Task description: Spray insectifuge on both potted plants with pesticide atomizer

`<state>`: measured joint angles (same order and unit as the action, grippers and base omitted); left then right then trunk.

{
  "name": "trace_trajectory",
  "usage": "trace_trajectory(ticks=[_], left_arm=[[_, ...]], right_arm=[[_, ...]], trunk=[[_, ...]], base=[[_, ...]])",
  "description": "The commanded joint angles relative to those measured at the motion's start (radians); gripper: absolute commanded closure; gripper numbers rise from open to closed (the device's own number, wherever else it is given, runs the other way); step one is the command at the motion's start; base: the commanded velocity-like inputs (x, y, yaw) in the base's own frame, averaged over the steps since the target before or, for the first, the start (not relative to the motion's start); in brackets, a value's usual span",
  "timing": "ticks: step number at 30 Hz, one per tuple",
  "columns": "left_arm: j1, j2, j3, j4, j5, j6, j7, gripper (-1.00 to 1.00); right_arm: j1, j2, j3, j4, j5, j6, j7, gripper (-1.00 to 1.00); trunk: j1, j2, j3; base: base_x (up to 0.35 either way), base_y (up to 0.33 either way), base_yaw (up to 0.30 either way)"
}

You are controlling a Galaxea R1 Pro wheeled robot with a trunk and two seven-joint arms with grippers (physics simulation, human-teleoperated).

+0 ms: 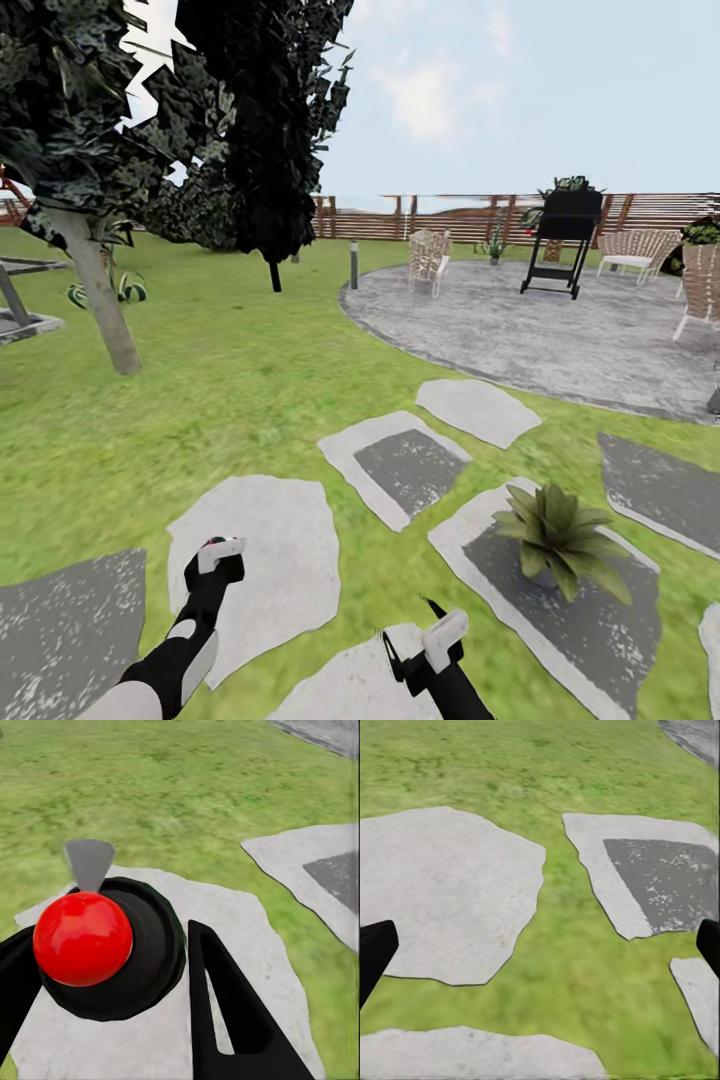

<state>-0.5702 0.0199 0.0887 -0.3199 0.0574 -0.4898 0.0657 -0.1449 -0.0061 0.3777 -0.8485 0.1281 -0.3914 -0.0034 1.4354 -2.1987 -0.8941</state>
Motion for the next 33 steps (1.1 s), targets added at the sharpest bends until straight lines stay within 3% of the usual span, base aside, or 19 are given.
trace_trajectory(ticks=[1,7,13,21,26,33], left_arm=[[0.000,0.001,-0.002,-0.008,0.005,-0.002,-0.002,1.00],[0.037,0.001,-0.005,-0.085,0.001,0.006,-0.006,1.00],[0.075,0.012,-0.004,-0.083,-0.005,0.007,-0.005,1.00],[0.097,0.007,-0.016,-0.077,-0.017,0.008,-0.013,1.00],[0.150,0.008,-0.017,-0.077,-0.019,0.008,-0.014,1.00],[0.159,0.014,-0.017,-0.090,-0.021,0.011,-0.014,1.00]], right_arm=[[-0.001,-0.001,0.001,0.003,0.003,-0.002,-0.001,-1.00],[-0.001,-0.002,0.001,0.010,0.004,-0.001,-0.001,-1.00],[-0.001,-0.002,0.001,0.009,0.003,-0.001,-0.001,-1.00],[-0.001,-0.003,0.000,0.004,0.003,-0.003,-0.001,-1.00],[-0.001,-0.003,0.000,0.008,0.003,-0.003,-0.001,-1.00],[-0.001,-0.002,0.001,0.016,0.002,-0.003,-0.001,-1.00]], trunk=[[0.000,0.000,0.000],[0.000,0.000,0.003],[0.000,0.000,0.006],[0.000,0.000,0.010],[0.000,0.000,0.013],[0.000,0.000,0.016]], base=[[-0.002,0.001,-0.282],[0.000,0.000,-0.286],[0.000,0.000,-0.288],[0.000,0.000,-0.288],[0.000,0.000,-0.288],[0.000,0.000,-0.292]])
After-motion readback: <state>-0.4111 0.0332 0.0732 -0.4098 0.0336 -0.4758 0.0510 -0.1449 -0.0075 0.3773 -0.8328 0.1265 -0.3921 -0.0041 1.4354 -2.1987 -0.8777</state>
